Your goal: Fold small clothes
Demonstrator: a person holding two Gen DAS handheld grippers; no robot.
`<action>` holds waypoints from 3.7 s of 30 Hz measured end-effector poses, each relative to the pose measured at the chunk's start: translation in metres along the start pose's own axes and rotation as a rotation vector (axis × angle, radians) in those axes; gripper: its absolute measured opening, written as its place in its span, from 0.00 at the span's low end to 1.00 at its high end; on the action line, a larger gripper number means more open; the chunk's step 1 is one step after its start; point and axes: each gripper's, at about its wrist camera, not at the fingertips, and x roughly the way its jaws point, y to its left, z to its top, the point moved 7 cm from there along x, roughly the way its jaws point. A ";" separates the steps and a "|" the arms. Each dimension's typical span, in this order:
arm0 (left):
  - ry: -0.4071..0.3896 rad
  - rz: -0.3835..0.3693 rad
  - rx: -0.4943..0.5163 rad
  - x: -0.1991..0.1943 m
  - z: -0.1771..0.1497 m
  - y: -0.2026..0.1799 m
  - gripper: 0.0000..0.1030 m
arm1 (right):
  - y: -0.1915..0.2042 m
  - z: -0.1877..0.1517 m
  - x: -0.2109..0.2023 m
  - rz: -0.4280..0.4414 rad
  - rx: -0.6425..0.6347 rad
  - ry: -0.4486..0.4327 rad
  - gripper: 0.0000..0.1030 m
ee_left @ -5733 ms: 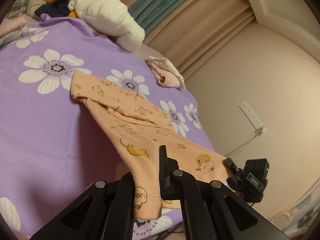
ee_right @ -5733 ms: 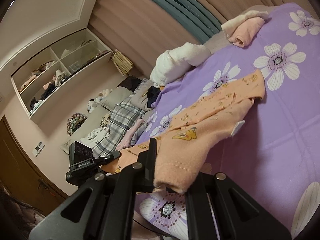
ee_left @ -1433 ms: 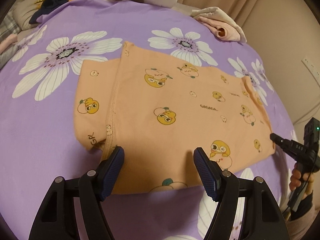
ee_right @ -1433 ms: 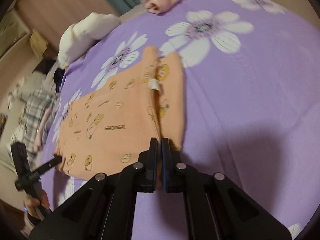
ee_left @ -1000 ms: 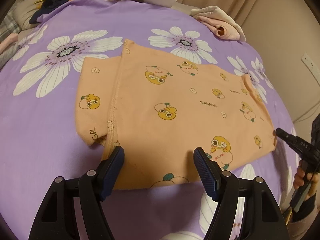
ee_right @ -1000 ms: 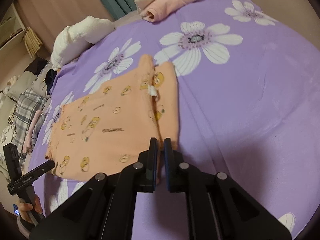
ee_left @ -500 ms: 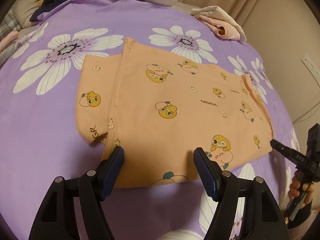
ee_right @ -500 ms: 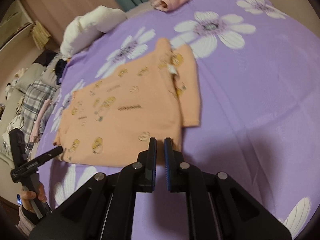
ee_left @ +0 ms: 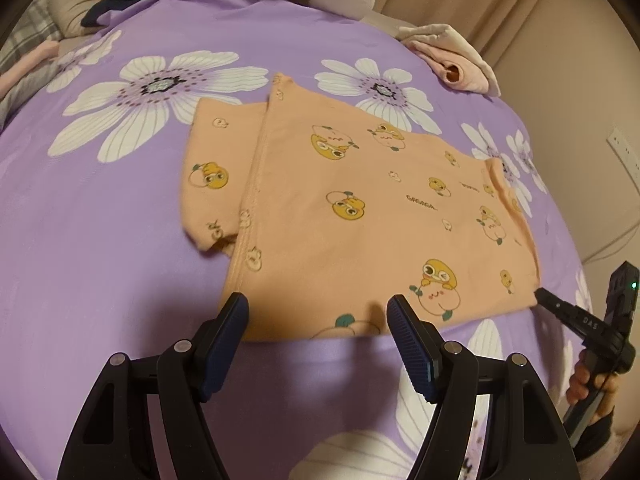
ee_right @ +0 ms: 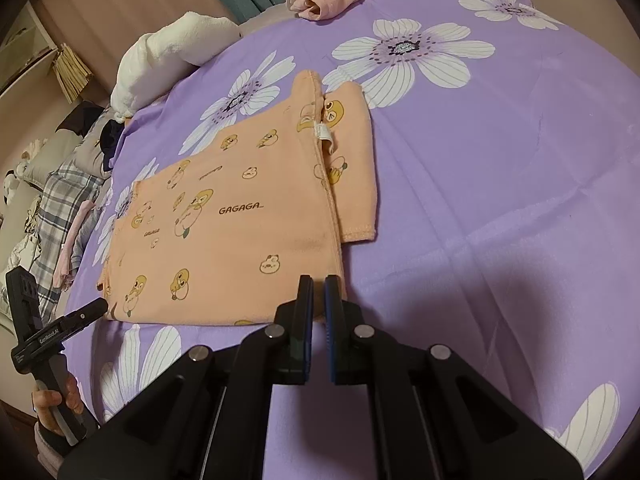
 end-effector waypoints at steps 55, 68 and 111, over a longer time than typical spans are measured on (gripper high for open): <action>-0.008 -0.203 -0.355 -0.037 -0.032 0.044 0.91 | 0.081 -0.028 -0.033 0.247 0.034 -0.004 0.88; 0.002 -0.313 -0.414 -0.028 -0.020 0.047 0.95 | 0.101 -0.026 -0.021 0.299 0.031 0.009 0.90; -0.033 -0.337 -0.464 0.035 0.061 0.045 0.36 | 0.100 -0.026 0.011 0.303 -0.032 0.036 0.90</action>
